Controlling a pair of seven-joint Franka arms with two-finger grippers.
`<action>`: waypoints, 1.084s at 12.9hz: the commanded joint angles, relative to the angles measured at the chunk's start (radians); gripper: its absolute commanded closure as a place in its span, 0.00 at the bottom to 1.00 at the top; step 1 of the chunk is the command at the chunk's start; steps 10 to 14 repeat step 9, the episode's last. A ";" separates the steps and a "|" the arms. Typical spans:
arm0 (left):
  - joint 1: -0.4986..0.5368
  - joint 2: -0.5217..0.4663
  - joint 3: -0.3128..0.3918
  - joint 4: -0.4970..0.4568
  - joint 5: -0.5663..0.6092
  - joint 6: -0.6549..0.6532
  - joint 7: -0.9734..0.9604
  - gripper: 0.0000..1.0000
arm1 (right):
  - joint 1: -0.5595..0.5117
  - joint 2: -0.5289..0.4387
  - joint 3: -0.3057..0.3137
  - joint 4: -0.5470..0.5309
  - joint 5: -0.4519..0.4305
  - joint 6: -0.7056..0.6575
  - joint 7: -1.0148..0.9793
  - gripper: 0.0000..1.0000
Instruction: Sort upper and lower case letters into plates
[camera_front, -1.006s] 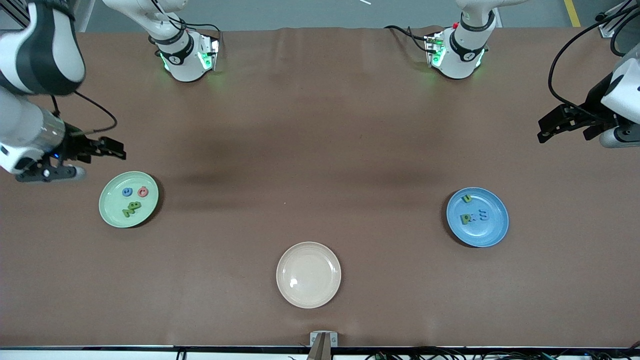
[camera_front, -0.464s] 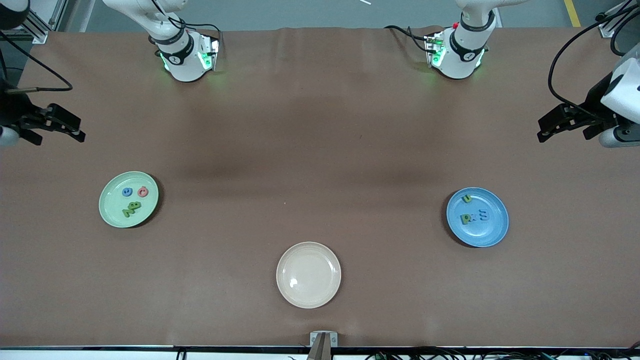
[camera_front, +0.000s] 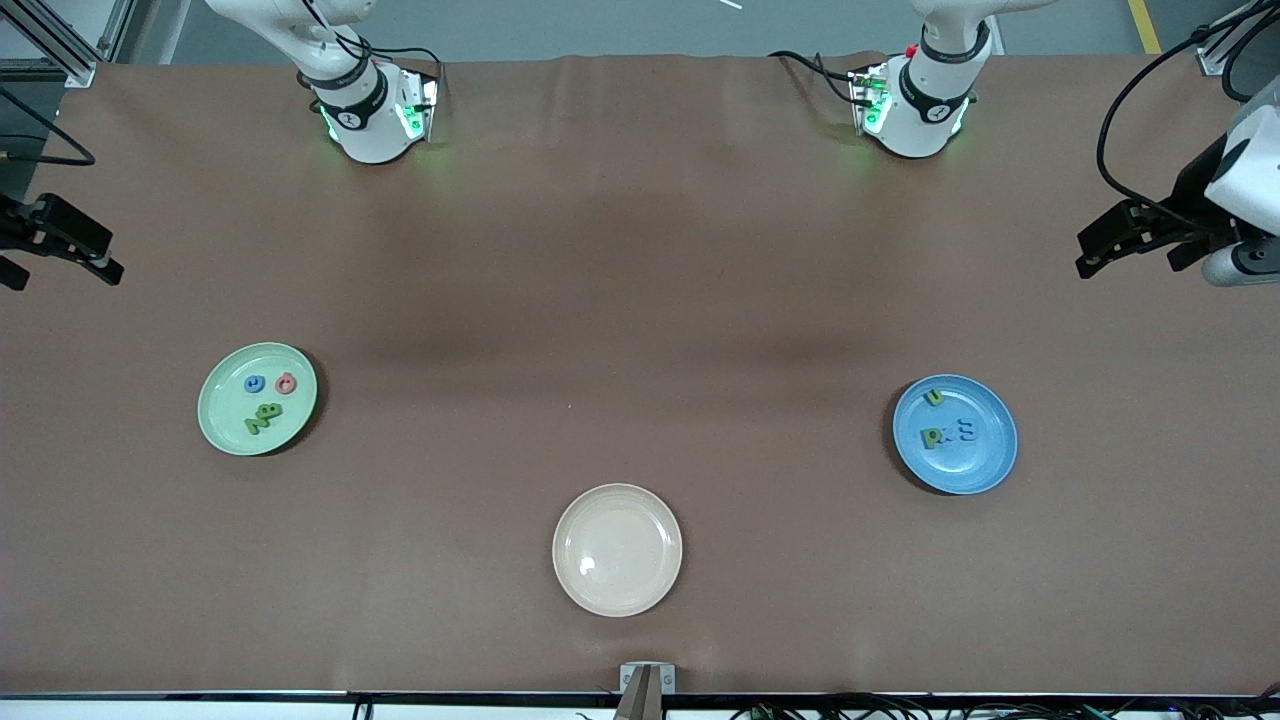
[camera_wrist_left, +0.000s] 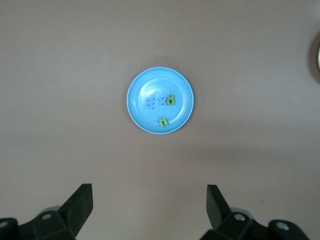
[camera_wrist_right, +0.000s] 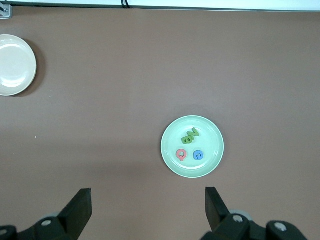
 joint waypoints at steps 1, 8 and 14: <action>0.009 -0.046 -0.007 -0.040 -0.002 0.000 -0.004 0.00 | -0.004 0.033 0.009 0.026 -0.007 -0.010 0.014 0.00; 0.006 -0.007 -0.001 0.037 -0.002 -0.002 0.057 0.00 | -0.013 0.092 0.009 0.104 0.005 -0.017 0.011 0.00; 0.007 -0.007 -0.001 0.035 -0.002 -0.008 0.059 0.00 | -0.012 0.092 0.009 0.104 0.004 -0.017 0.011 0.00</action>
